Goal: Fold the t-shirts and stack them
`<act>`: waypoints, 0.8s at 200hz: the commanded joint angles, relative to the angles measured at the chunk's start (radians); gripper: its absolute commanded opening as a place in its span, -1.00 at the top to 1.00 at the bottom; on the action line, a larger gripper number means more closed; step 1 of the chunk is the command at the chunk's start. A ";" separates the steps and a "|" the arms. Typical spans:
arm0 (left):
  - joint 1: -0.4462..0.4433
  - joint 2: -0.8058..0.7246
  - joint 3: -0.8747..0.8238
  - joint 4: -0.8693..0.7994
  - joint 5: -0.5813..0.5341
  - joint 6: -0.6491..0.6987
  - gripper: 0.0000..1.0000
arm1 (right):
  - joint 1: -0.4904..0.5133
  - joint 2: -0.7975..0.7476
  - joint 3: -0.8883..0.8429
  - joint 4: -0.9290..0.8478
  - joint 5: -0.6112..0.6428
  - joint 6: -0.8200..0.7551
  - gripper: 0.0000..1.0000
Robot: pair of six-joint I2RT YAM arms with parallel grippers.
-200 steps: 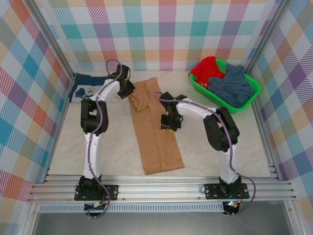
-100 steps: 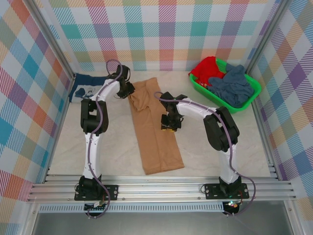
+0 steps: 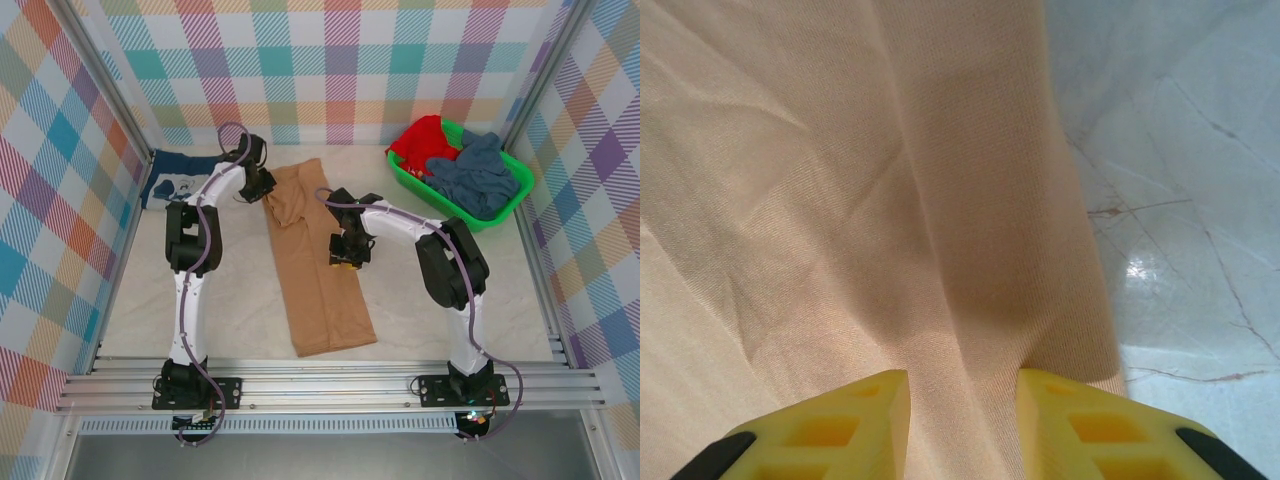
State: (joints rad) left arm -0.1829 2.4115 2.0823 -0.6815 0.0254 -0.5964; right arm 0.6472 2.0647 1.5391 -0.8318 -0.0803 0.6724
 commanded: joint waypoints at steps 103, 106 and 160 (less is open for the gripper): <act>-0.050 -0.270 -0.424 0.108 0.012 -0.306 0.19 | -0.009 0.025 -0.092 0.042 -0.073 0.025 0.34; -0.050 -0.265 -0.425 0.112 0.011 -0.311 0.19 | -0.009 0.023 -0.094 0.042 -0.074 0.025 0.34; -0.044 -0.097 -0.256 0.114 0.047 -0.277 0.30 | -0.004 0.011 -0.126 0.055 -0.104 0.053 0.34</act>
State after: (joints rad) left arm -0.2222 2.2375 1.7428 -0.5716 0.0528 -0.8753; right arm 0.6342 2.0590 1.4582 -0.7700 -0.1532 0.6956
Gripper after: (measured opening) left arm 0.352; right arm 0.331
